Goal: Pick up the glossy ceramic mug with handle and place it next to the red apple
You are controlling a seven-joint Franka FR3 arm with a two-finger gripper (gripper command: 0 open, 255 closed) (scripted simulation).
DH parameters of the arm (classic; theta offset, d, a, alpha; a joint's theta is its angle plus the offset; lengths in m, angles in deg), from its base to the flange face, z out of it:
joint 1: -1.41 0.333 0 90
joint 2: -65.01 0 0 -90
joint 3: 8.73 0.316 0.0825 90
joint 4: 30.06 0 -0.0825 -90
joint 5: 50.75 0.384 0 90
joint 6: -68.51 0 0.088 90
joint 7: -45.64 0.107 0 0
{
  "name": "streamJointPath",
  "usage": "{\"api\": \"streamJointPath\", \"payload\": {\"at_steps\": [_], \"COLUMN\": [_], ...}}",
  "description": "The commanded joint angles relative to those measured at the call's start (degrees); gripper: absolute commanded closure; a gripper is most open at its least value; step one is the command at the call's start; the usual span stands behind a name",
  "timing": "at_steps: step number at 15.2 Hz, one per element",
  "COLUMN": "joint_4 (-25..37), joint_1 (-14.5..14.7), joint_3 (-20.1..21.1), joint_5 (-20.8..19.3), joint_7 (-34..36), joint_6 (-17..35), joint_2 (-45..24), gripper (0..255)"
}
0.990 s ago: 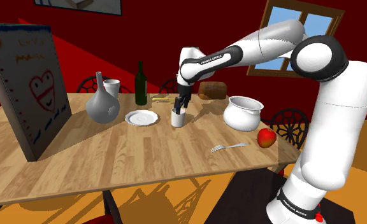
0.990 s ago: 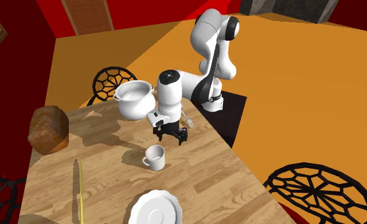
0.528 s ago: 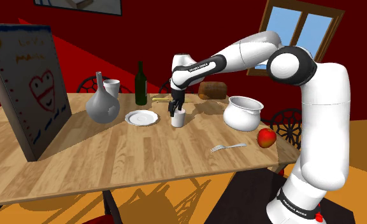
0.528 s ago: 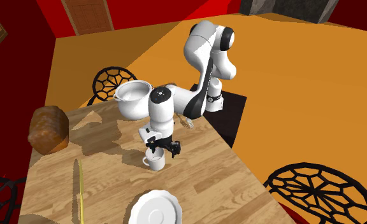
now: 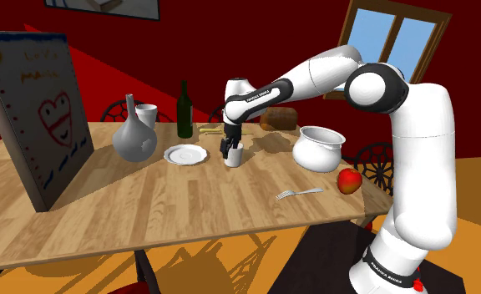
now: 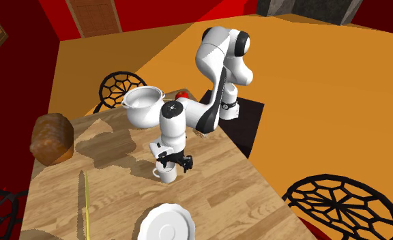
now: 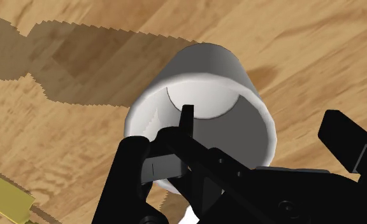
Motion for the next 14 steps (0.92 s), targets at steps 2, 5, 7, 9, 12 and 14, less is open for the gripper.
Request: {"api": "streamJointPath", "payload": {"at_steps": [2, 5, 7, 9, 12, 14], "joint_4": [-0.06, -0.05, -0.05, -0.05, -0.05, -0.06], "joint_1": [0.00, 0.00, 0.00, 0.00, 0.00, 0.00], "joint_3": [0.00, 0.00, 0.00, 0.00, 0.00, 0.00], "joint_5": [0.00, 0.00, 0.00, 0.00, 0.00, 0.00], "joint_7": [0.00, 0.00, 0.00, 0.00, 0.00, 0.00], "joint_6": [0.08, 0.07, 0.07, 0.07, 0.07, 0.08], "joint_2": [-0.01, -0.01, -0.01, -0.01, -0.01, -0.01], "gripper": [0, 255, 255, 255, 255, 255]}}
